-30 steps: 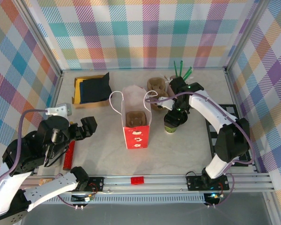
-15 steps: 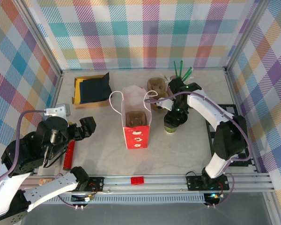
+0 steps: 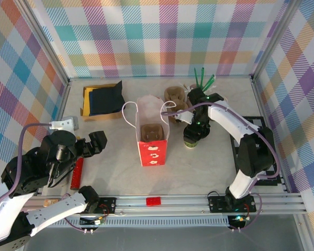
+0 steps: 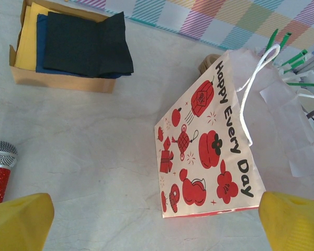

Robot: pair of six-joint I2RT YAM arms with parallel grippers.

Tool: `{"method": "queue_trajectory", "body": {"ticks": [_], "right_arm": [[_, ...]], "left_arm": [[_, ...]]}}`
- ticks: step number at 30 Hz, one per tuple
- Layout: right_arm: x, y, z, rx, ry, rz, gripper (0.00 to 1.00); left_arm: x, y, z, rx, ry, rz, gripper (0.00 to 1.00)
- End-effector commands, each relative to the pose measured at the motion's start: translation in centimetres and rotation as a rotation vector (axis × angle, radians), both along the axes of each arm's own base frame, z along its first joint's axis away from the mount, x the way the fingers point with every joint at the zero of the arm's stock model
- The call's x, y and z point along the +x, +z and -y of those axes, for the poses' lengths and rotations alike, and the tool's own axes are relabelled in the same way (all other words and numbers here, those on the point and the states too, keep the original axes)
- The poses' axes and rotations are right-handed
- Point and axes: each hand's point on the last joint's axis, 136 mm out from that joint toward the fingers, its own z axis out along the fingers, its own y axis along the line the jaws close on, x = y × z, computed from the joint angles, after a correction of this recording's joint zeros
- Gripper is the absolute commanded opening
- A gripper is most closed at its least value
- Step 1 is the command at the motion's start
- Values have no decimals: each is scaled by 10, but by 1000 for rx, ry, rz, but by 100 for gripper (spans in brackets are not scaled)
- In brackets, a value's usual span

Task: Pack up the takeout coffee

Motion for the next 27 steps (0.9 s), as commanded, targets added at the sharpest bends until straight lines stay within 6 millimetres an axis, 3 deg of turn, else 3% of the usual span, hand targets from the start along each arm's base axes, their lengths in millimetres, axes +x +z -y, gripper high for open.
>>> {"method": "queue_trajectory", "body": {"ticks": [1, 27], "right_arm": [[-2, -5, 0, 2, 16, -17, 99], [-4, -30, 6, -72, -29, -70, 99]], "left_arm": [[-1, 0, -5, 2, 21, 11, 100], [-1, -1, -6, -6, 22, 21, 100]]}}
